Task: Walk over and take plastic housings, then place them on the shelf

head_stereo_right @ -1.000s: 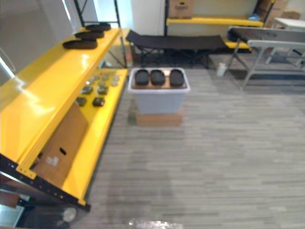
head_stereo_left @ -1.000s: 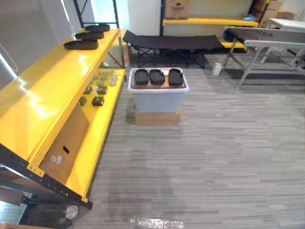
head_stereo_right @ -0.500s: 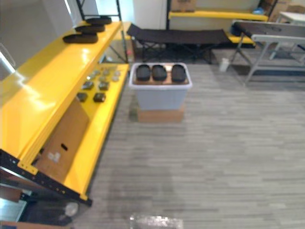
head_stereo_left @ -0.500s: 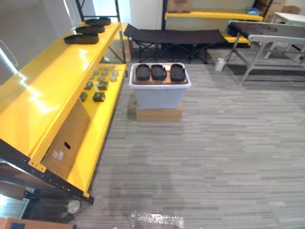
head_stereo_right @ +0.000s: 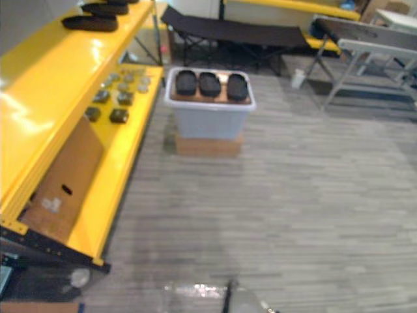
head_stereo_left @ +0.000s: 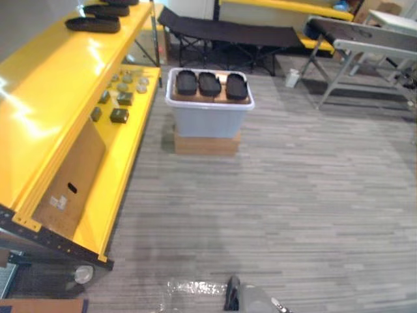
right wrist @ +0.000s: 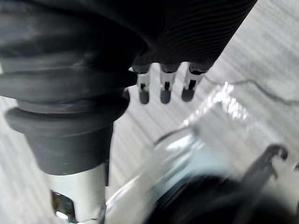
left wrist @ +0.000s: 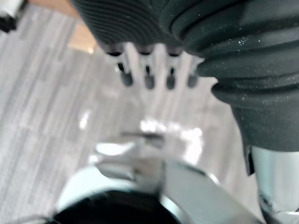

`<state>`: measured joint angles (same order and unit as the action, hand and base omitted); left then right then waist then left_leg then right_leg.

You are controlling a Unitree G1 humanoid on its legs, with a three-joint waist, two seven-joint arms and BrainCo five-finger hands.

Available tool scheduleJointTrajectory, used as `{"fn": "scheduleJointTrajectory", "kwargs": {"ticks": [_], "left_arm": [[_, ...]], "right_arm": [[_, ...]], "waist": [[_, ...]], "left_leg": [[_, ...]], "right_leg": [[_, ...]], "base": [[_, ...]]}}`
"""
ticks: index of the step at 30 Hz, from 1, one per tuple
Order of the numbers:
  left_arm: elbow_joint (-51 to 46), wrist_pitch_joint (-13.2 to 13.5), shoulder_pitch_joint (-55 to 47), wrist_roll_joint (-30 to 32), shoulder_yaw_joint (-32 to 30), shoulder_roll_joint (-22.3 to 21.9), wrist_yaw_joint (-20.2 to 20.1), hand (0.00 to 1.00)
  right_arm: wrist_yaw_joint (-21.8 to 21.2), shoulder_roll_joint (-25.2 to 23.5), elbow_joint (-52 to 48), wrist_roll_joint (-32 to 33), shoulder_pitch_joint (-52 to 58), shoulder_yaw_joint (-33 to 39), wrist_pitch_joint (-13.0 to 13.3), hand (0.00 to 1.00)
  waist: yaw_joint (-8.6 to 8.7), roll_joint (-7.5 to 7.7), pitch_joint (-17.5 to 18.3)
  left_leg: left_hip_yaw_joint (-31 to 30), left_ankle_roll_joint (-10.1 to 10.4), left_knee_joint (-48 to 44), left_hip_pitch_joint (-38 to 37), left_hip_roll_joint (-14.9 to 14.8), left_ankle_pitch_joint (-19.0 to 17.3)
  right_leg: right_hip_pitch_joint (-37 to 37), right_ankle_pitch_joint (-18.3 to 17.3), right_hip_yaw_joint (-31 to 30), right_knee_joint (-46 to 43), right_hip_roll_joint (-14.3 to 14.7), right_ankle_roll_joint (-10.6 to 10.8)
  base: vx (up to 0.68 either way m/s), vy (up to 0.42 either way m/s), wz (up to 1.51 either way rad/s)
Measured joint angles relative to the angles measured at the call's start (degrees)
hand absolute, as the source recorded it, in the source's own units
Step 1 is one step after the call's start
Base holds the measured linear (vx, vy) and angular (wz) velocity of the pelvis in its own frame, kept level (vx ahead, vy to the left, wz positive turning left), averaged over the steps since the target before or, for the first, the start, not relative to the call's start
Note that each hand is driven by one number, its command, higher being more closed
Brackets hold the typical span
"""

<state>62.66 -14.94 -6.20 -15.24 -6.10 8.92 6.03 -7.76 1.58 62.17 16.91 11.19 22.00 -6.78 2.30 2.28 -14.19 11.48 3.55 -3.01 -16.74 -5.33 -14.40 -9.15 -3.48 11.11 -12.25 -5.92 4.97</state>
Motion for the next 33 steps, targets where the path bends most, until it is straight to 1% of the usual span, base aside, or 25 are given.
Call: {"fn": "scheduleJointTrajectory", "kwargs": {"ticks": [1,2,3,4,5,7,8,9,11,13,15,16,17,18,19,21,22,24,25,26,27,28,29,30,33], "left_arm": [[0.0,0.0,0.1,0.0,-0.3,0.0,0.0,0.00],[-0.1,0.0,0.9,0.0,-0.5,-0.7,0.0,0.00],[-0.1,0.1,1.4,0.1,-0.5,-1.3,0.1,0.00],[-0.2,0.4,1.6,-0.3,-0.8,-1.6,0.2,0.00],[-0.7,0.7,2.0,-0.7,-1.2,-2.4,0.5,0.00],[-1.3,0.7,2.0,-2.5,-1.9,-2.9,0.6,0.00],[-1.4,0.8,1.9,-2.8,-2.8,-2.9,0.6,0.00],[-2.2,1.0,1.4,-2.9,-2.8,-3.2,0.5,0.00],[-3.1,1.0,0.1,-2.9,-2.7,-3.0,0.5,0.00],[-3.7,1.1,-0.2,-2.9,-2.5,-3.3,0.5,0.00],[-3.5,1.1,-0.8,-2.1,-2.8,-3.6,0.4,0.00],[-3.5,1.1,-1.2,-1.8,-2.8,-3.7,0.3,0.00],[-3.5,1.1,-2.3,-1.6,-2.8,-4.0,0.2,0.00],[-2.9,1.1,-3.0,-1.2,-2.9,-4.3,0.1,0.00],[-2.6,1.1,-3.7,-0.4,-2.9,-4.4,0.0,0.00],[-3.3,1.2,-3.2,0.6,-3.9,-3.1,-0.3,0.00],[-3.2,1.2,-2.8,0.6,-3.9,-3.1,-0.3,0.00],[-3.0,1.3,-2.8,2.3,-4.5,-3.0,-0.3,0.00],[-3.0,1.3,-3.0,2.5,-4.5,-2.7,-0.2,0.00],[-3.0,1.5,-3.1,2.7,-4.0,-2.6,-0.1,0.00],[-3.0,1.6,-2.9,2.7,-3.6,-2.5,0.1,0.00],[-3.2,2.6,-2.1,2.5,-1.9,-1.4,0.2,0.00],[-3.2,2.9,-1.5,2.3,-1.4,-1.3,0.1,0.00],[-3.3,3.7,0.9,1.8,-0.6,-1.2,0.0,0.00],[-3.5,4.8,5.6,1.5,0.5,-0.8,-0.1,0.00]], "right_arm": [[0.0,-0.1,0.0,0.0,0.6,0.2,-0.2,0.00],[-0.1,0.0,0.5,0.2,1.4,0.5,-1.1,0.00],[-0.5,0.6,0.9,0.5,2.0,0.8,-1.4,0.00],[-0.2,1.4,1.5,0.5,2.2,1.0,-2.1,0.00],[0.3,1.7,2.1,0.4,1.7,1.1,-2.4,0.00],[0.4,2.8,2.1,0.3,0.9,0.7,-2.5,0.00],[0.5,3.3,2.2,0.2,0.3,0.1,-2.4,0.00],[1.1,4.0,2.5,0.2,-0.1,-0.2,-1.9,0.00],[1.4,4.8,2.5,0.0,-0.2,-0.9,-0.7,0.00],[1.4,5.1,2.4,0.3,-2.0,-0.9,1.6,0.00],[1.9,5.1,1.1,0.6,-5.5,-0.9,3.7,0.00],[1.9,5.1,0.2,0.9,-6.3,-0.9,4.2,0.00],[2.1,5.0,-1.6,1.7,-7.4,-0.9,4.7,0.00],[2.3,4.7,-2.9,2.7,-7.9,-1.1,4.8,0.00],[2.6,4.5,-3.1,2.8,-8.1,-1.4,4.9,0.00],[3.0,4.1,-3.7,3.5,-8.3,-2.5,4.8,0.00],[3.0,4.2,-3.7,3.7,-8.4,-2.5,4.8,0.00],[3.6,4.2,-2.9,3.0,-8.5,-2.5,4.8,0.00],[4.1,4.0,-2.3,2.4,-8.4,-2.4,4.8,0.00],[4.3,3.5,-1.5,1.8,-7.9,-2.4,5.1,0.00],[4.4,3.4,-1.4,1.5,-7.4,-2.4,5.2,0.00],[4.4,2.9,-0.9,1.4,-6.6,-2.4,5.4,0.00],[4.3,2.7,-0.6,1.2,-6.5,-2.4,5.5,0.00],[4.3,2.4,-0.4,0.2,-6.4,-1.9,6.8,0.00],[5.3,1.8,-0.5,0.2,-6.0,-1.8,7.9,0.00]], "waist": [[0.05,0.09,0.0],[0.55,-1.04,0.1],[1.07,-2.19,0.5],[1.51,-3.68,1.2],[1.61,-3.86,0.9],[1.53,-4.49,1.3],[1.55,-5.22,0.9],[1.31,-6.09,0.5],[0.16,-5.71,0.1],[-0.96,-5.34,-0.1],[-2.31,-4.78,-0.6],[-2.68,-4.74,-0.8],[-3.35,-4.85,-0.8],[-3.99,-4.93,-0.9],[-4.64,-4.38,-1.1],[-4.86,-1.91,-1.4],[-4.90,-1.74,-1.4],[-4.63,-1.50,-1.3],[-4.75,-1.34,-1.4],[-4.62,-1.16,-1.5],[-4.60,-1.17,-1.5],[-4.33,-1.47,-1.7],[-4.19,-2.03,-2.0],[-2.94,-2.01,-1.9],[-2.24,-2.17,-2.0]], "left_leg": [[-0.1,0.7,-0.3,-0.8,-0.3,-0.8],[-0.6,1.6,-1.1,-1.7,-2.0,-2.7],[-1.1,2.1,-1.0,-1.9,-3.3,-3.3],[-1.6,2.8,-2.1,-2.0,-5.0,-3.0],[-1.5,3.9,-5.5,-1.1,-5.6,-2.2],[-3.7,4.6,-23.0,6.3,-8.2,-0.9],[-5.5,3.9,-35.4,11.9,-10.3,1.3],[-6.0,3.7,-49.9,17.8,-12.9,1.3],[-5.3,2.2,-58.3,23.1,-12.6,0.3],[-3.4,2.2,-53.9,28.1,-8.9,-0.4],[2.4,1.9,-36.6,31.0,-2.7,0.2],[3.8,1.6,-30.6,30.9,-1.0,1.6],[5.2,0.9,-19.8,30.7,1.3,5.6],[5.7,-1.9,-13.9,30.0,2.1,12.5],[6.7,-5.1,-13.1,29.0,2.5,14.1],[6.9,-8.0,-11.8,27.8,5.9,11.8],[6.8,-8.4,-11.6,27.8,6.3,11.5],[6.3,-10.0,-10.1,25.6,7.4,9.6],[6.3,-9.6,-8.0,22.8,8.0,9.1],[6.1,-9.4,-5.8,18.7,8.9,9.0],[6.1,-9.5,-5.0,16.9,9.1,9.1],[6.0,-9.3,-2.8,11.9,9.3,9.0],[5.8,-9.3,-2.3,10.5,9.3,9.0],[3.9,-8.2,-1.2,8.0,8.9,8.3],[1.4,-6.9,0.8,6.1,8.1,6.9]], "right_leg": [[0.0,1.1,-0.3,-0.4,-0.1,-0.2],[-0.7,3.9,0.3,-4.6,0.5,-1.9],[-1.3,2.1,1.2,-7.1,1.3,-3.1],[-1.9,-2.4,2.8,-10.4,2.1,-3.8],[-1.8,-3.7,2.9,-12.0,2.3,-4.6],[0.2,-6.5,3.1,-11.9,3.7,-6.1],[2.6,-7.1,3.2,-10.2,4.8,-6.3],[7.1,-7.2,3.3,-7.2,6.5,-6.8],[14.1,-7.4,3.7,-2.7,6.9,-7.3],[18.7,-7.2,3.2,1.2,6.4,-6.9],[22.4,-7.0,2.6,4.6,4.8,-6.5],[23.4,-7.0,2.4,5.4,4.4,-6.4],[25.2,-7.6,1.9,7.0,4.1,-5.4],[27.2,-8.6,1.0,8.1,4.3,-4.3],[28.3,-9.0,0.1,8.3,4.3,-4.2],[28.7,-8.1,-0.2,7.5,1.9,-5.2],[28.1,-7.4,-0.3,6.6,1.6,-4.7],[23.2,-6.8,-1.4,-5.7,0.0,-3.3],[18.6,-5.8,-2.0,-16.7,-1.6,2.6],[13.9,-5.6,-1.5,-28.8,-3.5,6.6],[12.4,-6.7,-1.1,-32.1,-4.3,6.3],[9.8,-9.8,2.5,-34.9,-5.6,4.5],[9.1,-10.6,3.7,-33.6,-5.7,3.7],[7.7,-12.2,5.9,-26.7,-5.2,2.2],[3.0,-10.4,5.5,-11.1,-4.7,2.5]], "base": [[0.40,-0.314,0.15],[0.32,-0.247,0.24],[0.40,-0.305,0.47],[0.33,-0.224,0.32],[0.39,-0.305,0.14],[0.47,-0.390,-0.05],[0.40,-0.296,0.01],[0.33,-0.202,-0.01],[0.46,-0.170,-0.06],[0.43,-0.077,-0.18],[0.43,0.060,-0.26],[0.46,0.120,-0.21],[0.46,0.158,-0.27],[0.47,0.175,-0.31],[0.47,0.167,-0.12],[0.45,0.171,0.27],[0.42,0.201,0.30],[0.40,0.203,0.05],[0.48,0.222,-0.02],[0.40,0.168,-0.02],[0.49,0.176,0.16],[0.37,0.091,0.16],[0.39,0.054,0.46],[0.34,-0.012,0.52],[0.26,-0.064,0.43]]}}
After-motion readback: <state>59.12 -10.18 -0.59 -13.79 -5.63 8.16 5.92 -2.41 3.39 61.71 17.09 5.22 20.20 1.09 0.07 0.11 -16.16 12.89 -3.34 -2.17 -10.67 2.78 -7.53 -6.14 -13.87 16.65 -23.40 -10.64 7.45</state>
